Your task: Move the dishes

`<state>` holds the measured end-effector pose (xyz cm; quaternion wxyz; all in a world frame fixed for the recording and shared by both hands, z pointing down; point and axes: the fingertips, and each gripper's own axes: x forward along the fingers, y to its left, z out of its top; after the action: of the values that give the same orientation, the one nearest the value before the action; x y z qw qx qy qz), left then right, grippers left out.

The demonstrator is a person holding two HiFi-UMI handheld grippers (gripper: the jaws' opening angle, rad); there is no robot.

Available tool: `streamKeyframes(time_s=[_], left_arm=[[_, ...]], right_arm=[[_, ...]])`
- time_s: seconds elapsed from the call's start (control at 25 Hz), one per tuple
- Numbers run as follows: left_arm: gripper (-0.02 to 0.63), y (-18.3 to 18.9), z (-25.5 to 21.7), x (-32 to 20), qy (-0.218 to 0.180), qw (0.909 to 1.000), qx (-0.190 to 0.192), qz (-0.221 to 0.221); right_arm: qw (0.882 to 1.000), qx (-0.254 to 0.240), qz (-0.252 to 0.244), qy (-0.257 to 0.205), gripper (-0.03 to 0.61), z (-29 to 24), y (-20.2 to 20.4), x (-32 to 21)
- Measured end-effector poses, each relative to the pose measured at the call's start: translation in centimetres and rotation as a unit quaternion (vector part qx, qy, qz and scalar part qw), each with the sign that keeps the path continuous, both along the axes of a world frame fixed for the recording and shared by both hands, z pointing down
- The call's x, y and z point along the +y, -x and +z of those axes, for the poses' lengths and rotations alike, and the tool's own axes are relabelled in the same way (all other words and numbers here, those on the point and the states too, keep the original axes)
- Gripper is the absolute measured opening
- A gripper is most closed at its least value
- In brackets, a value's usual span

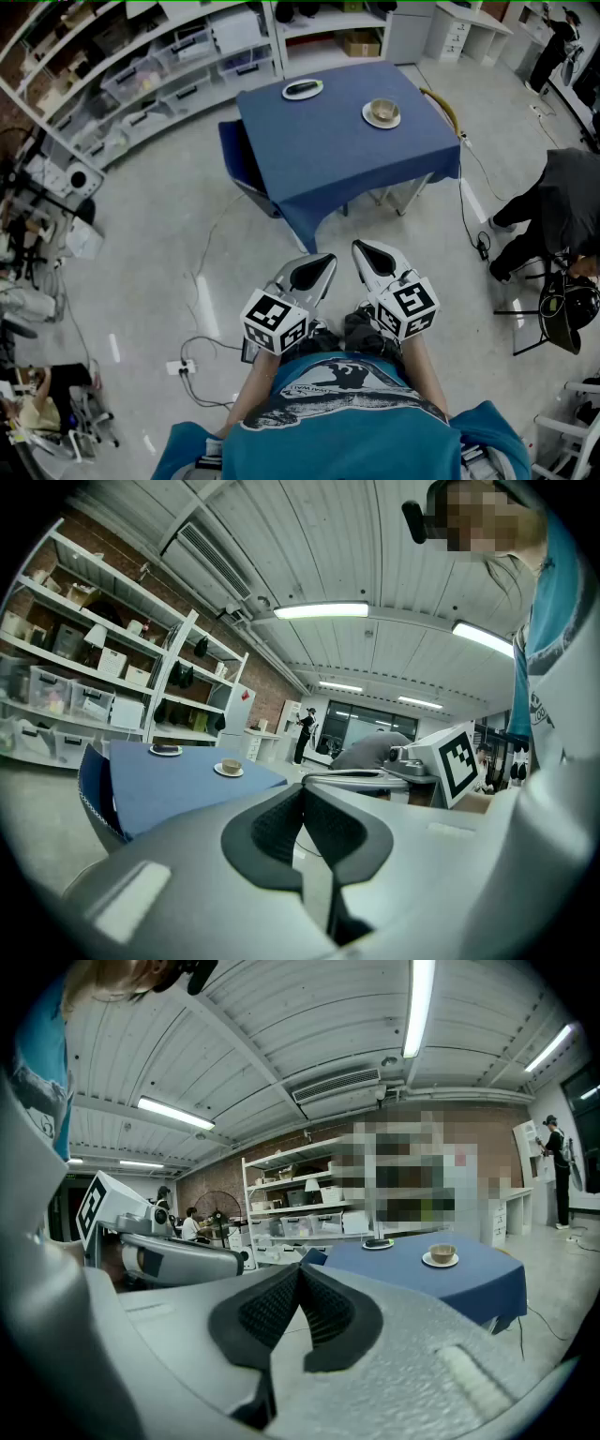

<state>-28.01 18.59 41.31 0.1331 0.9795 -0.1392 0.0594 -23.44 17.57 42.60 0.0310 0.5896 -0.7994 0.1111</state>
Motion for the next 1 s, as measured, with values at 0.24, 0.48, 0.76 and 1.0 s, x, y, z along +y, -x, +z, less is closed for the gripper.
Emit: streamKeyframes(time_s=[0.24,0.48,0.76,1.0], left_arm=[[0.012,-1.1,0.2,-0.7,0.004,1.0,-0.001,-0.006],[0.012,-3.1,0.2,-2.1,0.005,0.9999,-0.003,-0.016],[0.012,-6.9,0.3,-3.8,0.005,0.9995,-0.006,-0.029],[0.012,-11.6,0.3,-5.0,0.005,0.9994,-0.006,-0.033]], right_arm=[[1.0,0.002,-0.009,0.005,0.002,0.3,-1.0,-0.7],[1.0,-0.018,-0.012,0.0,0.002,0.2,-3.3,-2.1],[0.999,-0.028,-0.021,0.006,0.002,0.8,-7.5,-3.1],[0.999,-0.032,-0.023,0.009,0.002,1.1,-12.4,-3.7]])
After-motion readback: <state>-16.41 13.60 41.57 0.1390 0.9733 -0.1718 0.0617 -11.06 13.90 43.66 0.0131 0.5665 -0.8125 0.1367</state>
